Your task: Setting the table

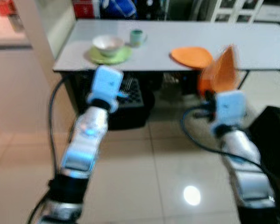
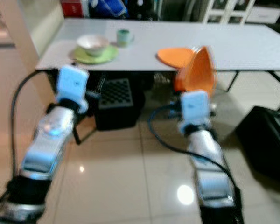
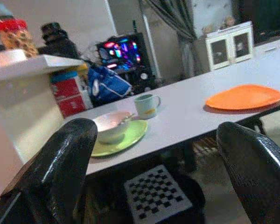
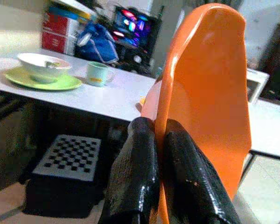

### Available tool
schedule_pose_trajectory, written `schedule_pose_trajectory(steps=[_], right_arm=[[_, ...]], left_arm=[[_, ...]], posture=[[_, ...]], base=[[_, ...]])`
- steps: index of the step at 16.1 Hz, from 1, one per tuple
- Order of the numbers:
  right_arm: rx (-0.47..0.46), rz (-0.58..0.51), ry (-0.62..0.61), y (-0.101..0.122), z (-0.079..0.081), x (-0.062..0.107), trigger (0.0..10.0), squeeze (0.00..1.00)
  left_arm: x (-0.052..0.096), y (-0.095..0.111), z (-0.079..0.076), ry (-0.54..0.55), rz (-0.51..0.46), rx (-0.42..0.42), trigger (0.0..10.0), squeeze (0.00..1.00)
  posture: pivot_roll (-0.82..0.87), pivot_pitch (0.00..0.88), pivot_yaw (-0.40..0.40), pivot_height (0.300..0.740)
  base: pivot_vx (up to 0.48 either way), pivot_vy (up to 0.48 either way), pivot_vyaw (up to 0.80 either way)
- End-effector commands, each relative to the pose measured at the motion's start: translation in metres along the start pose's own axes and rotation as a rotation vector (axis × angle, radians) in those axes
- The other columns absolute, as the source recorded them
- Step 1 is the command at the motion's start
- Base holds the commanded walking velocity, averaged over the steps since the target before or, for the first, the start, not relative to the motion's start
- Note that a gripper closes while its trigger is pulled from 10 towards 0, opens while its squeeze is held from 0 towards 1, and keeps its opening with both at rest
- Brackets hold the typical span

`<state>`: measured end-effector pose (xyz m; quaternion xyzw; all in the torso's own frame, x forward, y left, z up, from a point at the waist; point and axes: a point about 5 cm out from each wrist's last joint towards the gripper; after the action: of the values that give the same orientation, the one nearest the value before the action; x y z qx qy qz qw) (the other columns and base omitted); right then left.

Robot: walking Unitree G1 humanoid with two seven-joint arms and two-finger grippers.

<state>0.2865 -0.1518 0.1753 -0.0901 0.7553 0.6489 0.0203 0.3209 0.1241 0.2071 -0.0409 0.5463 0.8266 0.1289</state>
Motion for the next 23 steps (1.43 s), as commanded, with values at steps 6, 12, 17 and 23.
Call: schedule_pose_trajectory(steps=[6,12,17,23], right_arm=[[-0.020,-0.030,-0.057,0.005,-0.004,0.001,10.0,0.00],[-0.040,-0.014,-0.031,0.004,0.002,-0.007,10.0,0.00],[-0.049,0.008,-0.038,0.003,-0.005,-0.013,10.0,0.00],[-0.055,0.016,-0.031,0.005,-0.006,-0.014,10.0,0.00]], left_arm=[[-0.002,0.003,0.000,-0.024,-0.025,0.003,10.0,0.00],[-0.003,-0.004,0.005,0.023,0.049,0.026,10.0,0.00],[-0.008,0.006,0.001,0.013,0.006,0.021,10.0,0.00],[-0.008,0.009,0.000,-0.025,-0.012,0.058,10.0,0.00]], posture=[[0.03,0.000,-0.010,0.740],[0.04,0.000,-0.028,0.740],[0.03,0.000,-0.047,0.740],[0.01,0.000,-0.029,0.740]], base=[[0.000,-0.366,0.00],[0.000,-0.121,0.00],[0.000,0.000,0.00],[0.217,0.000,0.00]])
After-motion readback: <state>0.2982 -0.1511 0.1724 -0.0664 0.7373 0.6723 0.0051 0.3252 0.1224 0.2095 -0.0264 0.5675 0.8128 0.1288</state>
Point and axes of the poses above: a point about 5 cm out from each wrist's last joint towards the gripper, its own x axis pointing back from the gripper into the wrist, its own y axis along the axis of the wrist's last joint, z = x × y, and after that the axes turned 5 degrees about -x, right-handed
